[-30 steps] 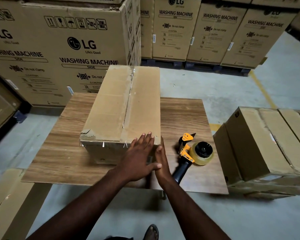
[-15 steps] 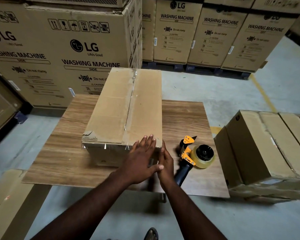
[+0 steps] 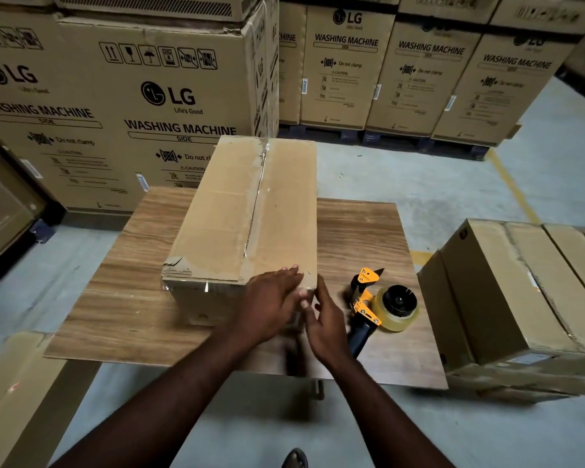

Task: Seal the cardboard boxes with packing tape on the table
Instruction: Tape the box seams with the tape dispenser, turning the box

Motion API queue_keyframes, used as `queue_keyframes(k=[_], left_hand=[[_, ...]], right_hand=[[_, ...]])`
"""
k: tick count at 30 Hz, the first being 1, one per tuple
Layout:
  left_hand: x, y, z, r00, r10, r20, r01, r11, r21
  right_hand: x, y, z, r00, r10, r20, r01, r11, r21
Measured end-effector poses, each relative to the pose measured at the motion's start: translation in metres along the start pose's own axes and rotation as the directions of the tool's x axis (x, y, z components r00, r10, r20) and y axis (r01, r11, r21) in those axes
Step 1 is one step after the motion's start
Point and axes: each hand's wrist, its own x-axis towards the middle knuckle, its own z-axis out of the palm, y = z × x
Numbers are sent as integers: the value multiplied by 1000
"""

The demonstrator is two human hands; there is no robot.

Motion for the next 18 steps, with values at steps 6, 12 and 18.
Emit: queue_keyframes(k=[6, 12, 18], left_hand=[[12, -32, 12, 953, 182, -241, -171, 983, 66], [11, -47, 22, 909, 340, -242, -309, 938, 160], [3, -54, 18, 941, 310, -131, -294, 947, 128]], right_hand=[[18, -26, -18, 964, -267, 14, 266, 956, -124], [20, -7, -18, 914, -375, 156, 406, 842, -354], [21, -12, -23, 883, -426, 197, 468, 768, -438]])
